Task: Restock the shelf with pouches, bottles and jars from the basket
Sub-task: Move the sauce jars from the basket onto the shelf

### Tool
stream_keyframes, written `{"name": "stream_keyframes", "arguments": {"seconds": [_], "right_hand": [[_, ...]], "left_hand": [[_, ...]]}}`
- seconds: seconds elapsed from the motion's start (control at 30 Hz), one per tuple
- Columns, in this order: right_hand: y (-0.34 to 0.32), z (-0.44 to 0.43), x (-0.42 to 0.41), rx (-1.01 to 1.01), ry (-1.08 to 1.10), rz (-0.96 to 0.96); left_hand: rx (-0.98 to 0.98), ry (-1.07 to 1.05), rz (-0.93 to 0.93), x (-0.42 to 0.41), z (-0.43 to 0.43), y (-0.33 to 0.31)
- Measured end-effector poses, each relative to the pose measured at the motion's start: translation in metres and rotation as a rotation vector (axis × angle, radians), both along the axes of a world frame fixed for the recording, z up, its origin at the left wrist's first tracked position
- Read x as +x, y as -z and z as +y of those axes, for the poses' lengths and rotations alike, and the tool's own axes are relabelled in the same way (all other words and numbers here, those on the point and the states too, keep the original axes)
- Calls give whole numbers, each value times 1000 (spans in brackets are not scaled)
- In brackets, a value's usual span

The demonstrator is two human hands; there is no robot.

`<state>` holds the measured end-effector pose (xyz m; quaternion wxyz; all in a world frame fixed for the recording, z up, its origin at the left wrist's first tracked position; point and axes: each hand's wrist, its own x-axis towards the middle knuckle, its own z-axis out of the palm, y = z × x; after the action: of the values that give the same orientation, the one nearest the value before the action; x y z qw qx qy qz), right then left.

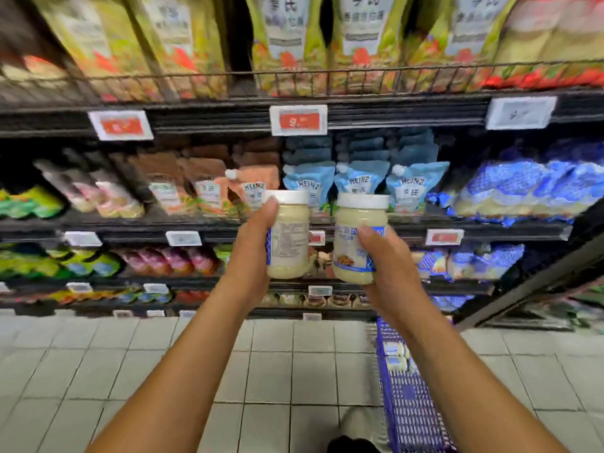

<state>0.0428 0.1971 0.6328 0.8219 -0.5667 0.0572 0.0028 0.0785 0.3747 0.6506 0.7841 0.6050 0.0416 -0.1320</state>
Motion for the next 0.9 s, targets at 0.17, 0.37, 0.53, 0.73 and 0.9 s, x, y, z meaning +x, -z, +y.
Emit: {"name": "stream_keyframes", "arguments": {"seconds": [0.17, 0.37, 0.53, 0.73, 0.9], "right_hand": [[-29, 88, -4, -29, -144, -44], [-76, 184, -5, -67, -326, -157], [-116, 251, -1, -25, -387, -246], [-165, 306, 10, -64, -463, -375], [-202, 334, 26, -87, -473, -460]], "left_hand": [[-52, -135, -54, -28, 83, -38], [30, -287, -161, -59, 178, -87], [33, -411, -277, -69, 239, -125], [57, -471, -386, -70, 295, -167], [90, -502, -481, -55, 323, -198]]}}
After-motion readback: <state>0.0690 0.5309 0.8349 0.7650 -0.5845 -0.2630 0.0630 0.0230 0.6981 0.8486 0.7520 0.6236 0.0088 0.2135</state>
